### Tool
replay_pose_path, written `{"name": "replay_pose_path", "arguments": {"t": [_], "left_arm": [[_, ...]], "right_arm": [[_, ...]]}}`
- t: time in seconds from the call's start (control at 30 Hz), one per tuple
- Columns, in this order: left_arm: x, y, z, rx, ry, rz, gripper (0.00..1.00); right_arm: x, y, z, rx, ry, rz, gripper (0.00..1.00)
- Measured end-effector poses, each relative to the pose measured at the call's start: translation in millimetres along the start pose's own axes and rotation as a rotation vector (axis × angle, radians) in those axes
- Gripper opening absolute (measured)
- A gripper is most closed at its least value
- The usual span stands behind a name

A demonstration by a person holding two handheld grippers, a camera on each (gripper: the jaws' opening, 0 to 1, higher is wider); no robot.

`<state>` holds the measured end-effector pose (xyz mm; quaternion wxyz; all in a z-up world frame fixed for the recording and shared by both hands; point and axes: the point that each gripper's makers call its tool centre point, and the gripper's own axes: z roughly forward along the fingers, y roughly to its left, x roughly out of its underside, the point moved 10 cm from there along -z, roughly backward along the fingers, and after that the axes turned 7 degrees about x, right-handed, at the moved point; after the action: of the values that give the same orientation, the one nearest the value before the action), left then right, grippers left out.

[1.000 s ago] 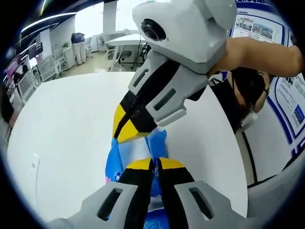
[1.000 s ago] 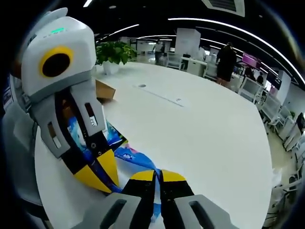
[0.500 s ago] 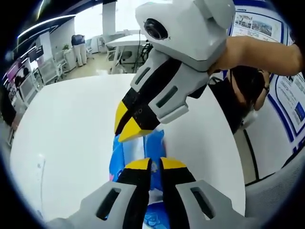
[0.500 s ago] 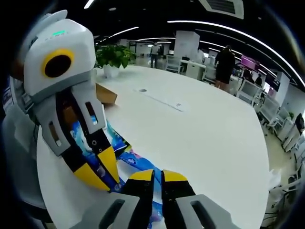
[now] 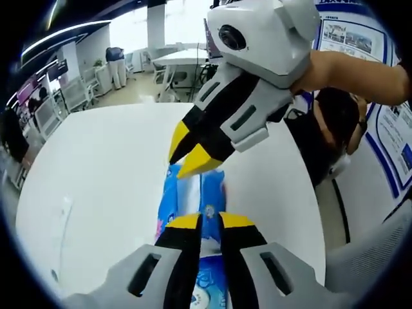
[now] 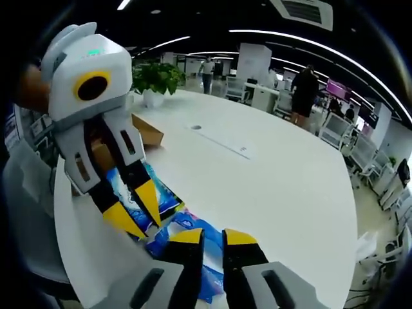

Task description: Operate the shoe box by opening the lid, removing the specified soft item, and placing it in the target area until the item is outside and the box remains undamaged.

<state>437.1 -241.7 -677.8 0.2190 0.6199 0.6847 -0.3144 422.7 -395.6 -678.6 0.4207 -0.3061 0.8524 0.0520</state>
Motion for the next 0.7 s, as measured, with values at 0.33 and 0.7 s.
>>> {"name": "replay_pose_path", "arguments": {"t": [0.33,0.7], "left_arm": [[13.6,-5.1,-35.4,-0.054,-0.044,-0.056,0.16],[30.0,-16.0,-79.0,-0.116,-0.122,-0.106,0.24]], "right_arm": [[-16.3,19.1,-12.0,-0.010,-0.007,-0.018,0.19],[-34.7,45.3,-19.5,-0.056,-0.012,-0.016,0.34]]}}
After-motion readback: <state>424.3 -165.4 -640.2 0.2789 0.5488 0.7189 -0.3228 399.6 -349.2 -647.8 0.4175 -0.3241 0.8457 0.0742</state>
